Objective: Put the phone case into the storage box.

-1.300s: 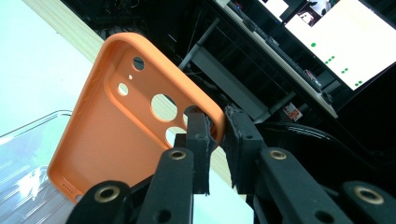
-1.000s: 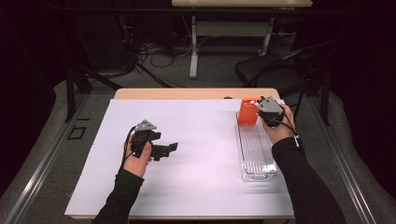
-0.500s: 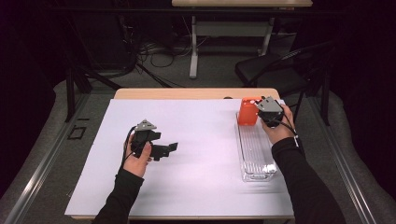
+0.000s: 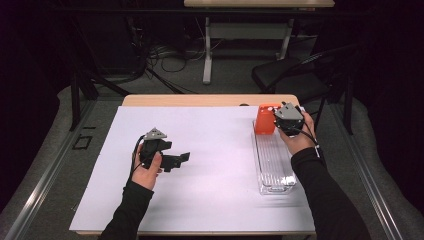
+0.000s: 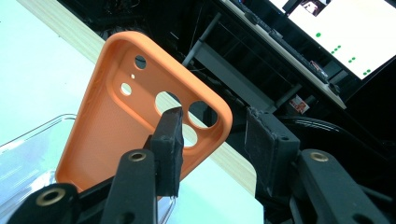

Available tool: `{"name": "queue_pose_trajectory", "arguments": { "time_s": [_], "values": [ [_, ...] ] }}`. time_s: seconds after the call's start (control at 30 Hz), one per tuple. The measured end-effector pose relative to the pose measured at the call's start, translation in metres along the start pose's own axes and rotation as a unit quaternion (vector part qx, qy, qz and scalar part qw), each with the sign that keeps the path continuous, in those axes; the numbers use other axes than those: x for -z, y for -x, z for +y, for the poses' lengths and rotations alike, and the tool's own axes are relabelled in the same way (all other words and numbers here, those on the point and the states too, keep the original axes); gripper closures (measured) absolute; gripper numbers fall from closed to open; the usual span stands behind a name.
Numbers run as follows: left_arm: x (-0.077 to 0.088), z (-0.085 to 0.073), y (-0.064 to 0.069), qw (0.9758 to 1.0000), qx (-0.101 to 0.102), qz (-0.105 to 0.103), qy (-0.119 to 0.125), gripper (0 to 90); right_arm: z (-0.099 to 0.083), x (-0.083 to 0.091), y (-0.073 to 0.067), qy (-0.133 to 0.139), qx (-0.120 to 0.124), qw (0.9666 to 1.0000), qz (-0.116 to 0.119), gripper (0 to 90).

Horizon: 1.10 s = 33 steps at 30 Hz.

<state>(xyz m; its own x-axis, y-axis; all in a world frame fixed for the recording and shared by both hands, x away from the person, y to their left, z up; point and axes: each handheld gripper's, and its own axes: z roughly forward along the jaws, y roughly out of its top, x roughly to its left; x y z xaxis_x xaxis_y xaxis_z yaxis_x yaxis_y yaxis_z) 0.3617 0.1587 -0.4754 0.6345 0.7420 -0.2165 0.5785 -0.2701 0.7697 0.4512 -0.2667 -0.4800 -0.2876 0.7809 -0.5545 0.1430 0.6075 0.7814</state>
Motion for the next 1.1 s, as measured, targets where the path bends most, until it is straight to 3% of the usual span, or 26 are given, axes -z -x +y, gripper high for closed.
{"name": "queue_pose_trajectory", "arguments": {
  "time_s": [0.23,0.7,1.1],
  "values": [
    [0.000,0.000,0.000,1.0000,0.000,0.000,0.001,14.3,0.001,0.003,-0.001,-0.006,-0.003,1.0000,0.006,52.2],
    [0.001,0.001,-0.001,1.0000,0.000,-0.001,0.001,14.3,0.004,0.012,-0.003,-0.008,0.014,0.9999,-0.001,47.8],
    [0.001,0.002,-0.002,1.0000,0.001,-0.004,0.004,14.3,0.008,0.030,-0.005,-0.009,-0.007,0.9999,0.003,45.8]
  ]
}}
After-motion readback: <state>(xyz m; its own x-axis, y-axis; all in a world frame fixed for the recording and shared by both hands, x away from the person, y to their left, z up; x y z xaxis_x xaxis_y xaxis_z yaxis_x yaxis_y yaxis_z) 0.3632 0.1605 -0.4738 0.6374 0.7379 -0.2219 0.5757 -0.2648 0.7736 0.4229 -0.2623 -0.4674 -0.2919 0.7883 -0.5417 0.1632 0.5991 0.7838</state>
